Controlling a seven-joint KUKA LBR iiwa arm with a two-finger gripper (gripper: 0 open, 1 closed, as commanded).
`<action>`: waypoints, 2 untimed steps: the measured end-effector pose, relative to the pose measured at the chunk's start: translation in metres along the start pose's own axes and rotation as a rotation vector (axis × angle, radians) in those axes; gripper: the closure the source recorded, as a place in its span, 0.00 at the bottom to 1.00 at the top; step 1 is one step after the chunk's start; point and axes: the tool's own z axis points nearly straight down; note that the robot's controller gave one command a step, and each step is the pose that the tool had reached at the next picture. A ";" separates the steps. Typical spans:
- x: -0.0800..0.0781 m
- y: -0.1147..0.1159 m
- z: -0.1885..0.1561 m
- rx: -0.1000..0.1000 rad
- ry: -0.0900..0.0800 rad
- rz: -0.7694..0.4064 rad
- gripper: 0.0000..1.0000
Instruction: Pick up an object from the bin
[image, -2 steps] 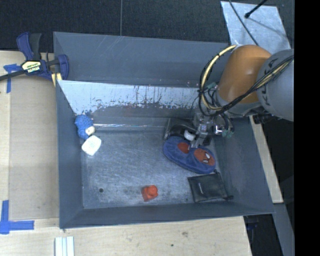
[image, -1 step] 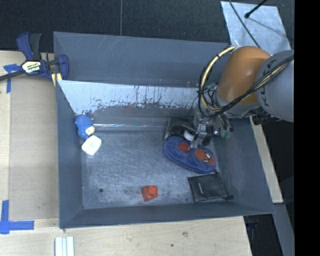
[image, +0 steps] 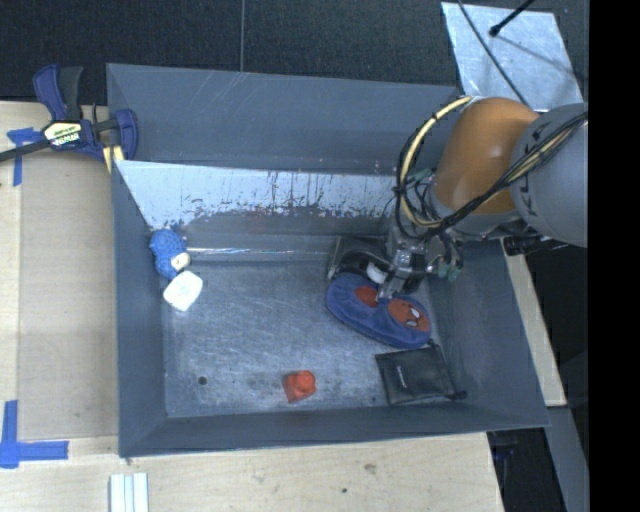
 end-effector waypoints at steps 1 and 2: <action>0.000 0.001 0.007 -0.002 0.002 0.001 1.00; 0.007 -0.035 0.015 -0.023 0.002 0.131 1.00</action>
Offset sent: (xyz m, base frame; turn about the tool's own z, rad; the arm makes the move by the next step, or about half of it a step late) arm -0.0029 0.0058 -0.0300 -0.0008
